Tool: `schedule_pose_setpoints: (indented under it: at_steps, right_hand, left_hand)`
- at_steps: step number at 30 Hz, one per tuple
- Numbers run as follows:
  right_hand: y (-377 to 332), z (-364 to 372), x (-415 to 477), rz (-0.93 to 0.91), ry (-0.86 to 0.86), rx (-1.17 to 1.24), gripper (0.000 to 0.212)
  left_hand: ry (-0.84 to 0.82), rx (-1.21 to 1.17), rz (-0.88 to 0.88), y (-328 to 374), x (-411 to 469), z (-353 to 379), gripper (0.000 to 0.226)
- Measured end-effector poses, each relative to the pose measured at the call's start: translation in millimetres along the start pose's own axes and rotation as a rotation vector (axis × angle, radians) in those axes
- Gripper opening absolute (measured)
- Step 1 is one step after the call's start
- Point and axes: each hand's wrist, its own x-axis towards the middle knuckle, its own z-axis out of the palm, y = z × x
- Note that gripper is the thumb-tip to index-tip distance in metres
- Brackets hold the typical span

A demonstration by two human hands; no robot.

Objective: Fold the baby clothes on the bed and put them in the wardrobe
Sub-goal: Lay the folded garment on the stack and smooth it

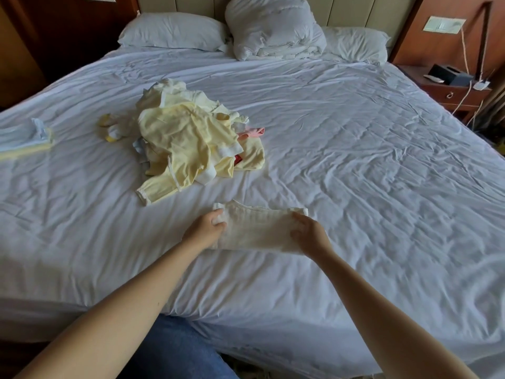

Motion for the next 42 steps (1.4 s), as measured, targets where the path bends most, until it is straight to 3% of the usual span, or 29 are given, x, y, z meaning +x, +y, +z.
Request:
schedule_pose_setpoints:
  at_steps: [5,10,17,28,42]
  right_hand:
    - [-7,-12,-3,0.004,-0.013,0.089,0.052]
    - [-24,-21,-4,-0.092,-0.009,0.125,0.05]
    - [-97,3,-7,-0.235,-0.08,0.235,0.044]
    - [-260,100,-6,-0.445,-0.251,0.405,0.042]
    - [-483,269,71,-0.55,-0.36,0.461,0.045]
  left_hand:
    - [0.003,-0.218,0.013,9,0,-4,0.038]
    - [0.062,-0.289,0.099,10,-19,-20,0.039]
    - [0.26,-0.4,0.161,-21,-52,-95,0.038]
    - [0.621,-0.418,0.159,-109,-70,-241,0.043]
    - [0.799,-0.393,0.125,-230,7,-437,0.049]
